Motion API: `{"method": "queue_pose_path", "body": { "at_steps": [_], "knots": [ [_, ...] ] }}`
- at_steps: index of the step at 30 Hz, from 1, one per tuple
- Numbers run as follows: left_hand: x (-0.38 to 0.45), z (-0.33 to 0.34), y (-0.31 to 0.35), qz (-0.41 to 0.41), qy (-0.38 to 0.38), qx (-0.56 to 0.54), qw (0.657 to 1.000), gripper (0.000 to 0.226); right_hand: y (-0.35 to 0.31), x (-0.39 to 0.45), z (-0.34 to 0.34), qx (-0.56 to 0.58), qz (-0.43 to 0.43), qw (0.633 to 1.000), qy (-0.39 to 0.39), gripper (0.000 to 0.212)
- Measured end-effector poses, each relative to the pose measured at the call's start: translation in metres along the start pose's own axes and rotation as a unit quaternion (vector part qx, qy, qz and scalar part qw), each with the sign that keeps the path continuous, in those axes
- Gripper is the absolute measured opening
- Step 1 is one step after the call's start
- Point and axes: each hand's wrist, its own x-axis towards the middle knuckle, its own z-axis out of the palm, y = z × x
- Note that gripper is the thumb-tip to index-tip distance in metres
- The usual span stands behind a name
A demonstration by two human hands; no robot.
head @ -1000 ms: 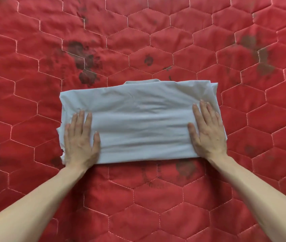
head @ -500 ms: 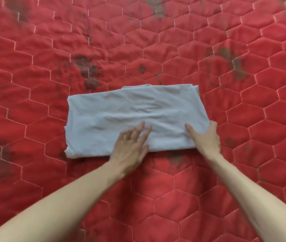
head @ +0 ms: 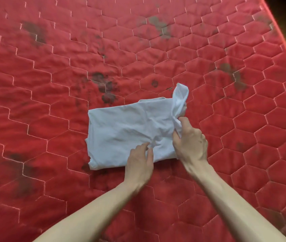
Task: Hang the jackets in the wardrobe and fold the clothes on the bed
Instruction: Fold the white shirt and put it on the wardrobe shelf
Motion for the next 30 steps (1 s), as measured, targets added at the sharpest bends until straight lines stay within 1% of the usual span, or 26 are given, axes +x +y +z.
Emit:
{"method": "queue_pose_path", "body": {
  "at_steps": [1, 3, 6, 7, 9, 10, 11, 12, 13, 15, 17, 19, 21, 22, 24, 26, 27, 29, 30],
  "knots": [
    [0.002, -0.008, -0.004, -0.040, 0.005, -0.087, 0.995, 0.042, -0.019, -0.004, 0.003, -0.013, -0.014, 1.000, -0.016, 0.031],
    [0.011, -0.026, -0.009, -0.090, 0.034, -0.239, 0.966, 0.039, -0.054, -0.012, 0.014, -0.036, -0.038, 0.998, -0.031, 0.036],
    [0.029, -0.060, -0.013, -0.146, 0.085, -0.412, 0.895, 0.030, -0.099, -0.024, 0.041, -0.042, -0.072, 0.996, -0.032, 0.053],
    [0.036, -0.071, -0.018, -0.170, 0.086, -0.438, 0.879, 0.035, -0.112, -0.027, 0.051, -0.038, -0.080, 0.995, -0.038, 0.056],
    [0.046, -0.094, -0.029, -0.197, 0.040, -0.463, 0.863, 0.060, -0.135, -0.034, 0.072, -0.046, -0.088, 0.993, -0.061, 0.052],
    [0.049, -0.102, -0.037, -0.207, 0.006, -0.481, 0.852, 0.063, -0.146, -0.038, 0.081, -0.056, -0.093, 0.992, -0.070, 0.050],
    [0.052, -0.111, -0.044, -0.222, -0.021, -0.493, 0.841, 0.059, -0.154, -0.042, 0.089, -0.064, -0.100, 0.990, -0.081, 0.050],
    [0.052, -0.121, -0.051, -0.232, -0.032, -0.481, 0.845, 0.055, -0.161, -0.045, 0.095, -0.065, -0.106, 0.988, -0.094, 0.049],
    [0.053, -0.131, -0.058, -0.228, -0.046, -0.455, 0.860, 0.051, -0.166, -0.048, 0.101, -0.058, -0.112, 0.986, -0.112, 0.047],
    [0.057, -0.144, -0.073, -0.228, -0.021, -0.394, 0.890, 0.035, -0.168, -0.053, 0.112, -0.039, -0.132, 0.979, -0.150, 0.040],
    [0.058, -0.149, -0.085, -0.245, 0.012, -0.382, 0.891, 0.014, -0.164, -0.060, 0.123, -0.037, -0.182, 0.969, -0.162, 0.044],
    [0.054, -0.149, -0.099, -0.269, 0.040, -0.354, 0.895, 0.018, -0.150, -0.066, 0.133, -0.015, -0.221, 0.965, -0.140, 0.051],
    [0.048, -0.146, -0.114, -0.268, 0.039, -0.337, 0.902, 0.015, -0.129, -0.063, 0.142, 0.026, -0.234, 0.970, -0.059, 0.046],
    [0.045, -0.145, -0.119, -0.259, 0.035, -0.326, 0.909, 0.012, -0.117, -0.057, 0.145, 0.035, -0.226, 0.973, -0.016, 0.043],
    [0.041, -0.144, -0.128, -0.217, 0.042, -0.286, 0.932, 0.012, -0.095, -0.036, 0.148, 0.021, -0.193, 0.980, 0.029, 0.044],
    [0.041, -0.144, -0.133, -0.182, 0.043, -0.254, 0.949, 0.023, -0.079, -0.009, 0.152, -0.033, -0.194, 0.979, 0.049, 0.049],
    [0.042, -0.144, -0.135, -0.172, 0.038, -0.241, 0.954, 0.022, -0.073, 0.005, 0.154, -0.065, -0.205, 0.975, 0.049, 0.052],
    [0.045, -0.146, -0.135, -0.173, 0.024, -0.218, 0.960, 0.016, -0.066, 0.030, 0.155, -0.130, -0.214, 0.968, 0.023, 0.060],
    [0.047, -0.146, -0.137, -0.178, 0.013, -0.197, 0.964, 0.019, -0.064, 0.042, 0.155, -0.156, -0.209, 0.965, -0.005, 0.064]
  ]
}}
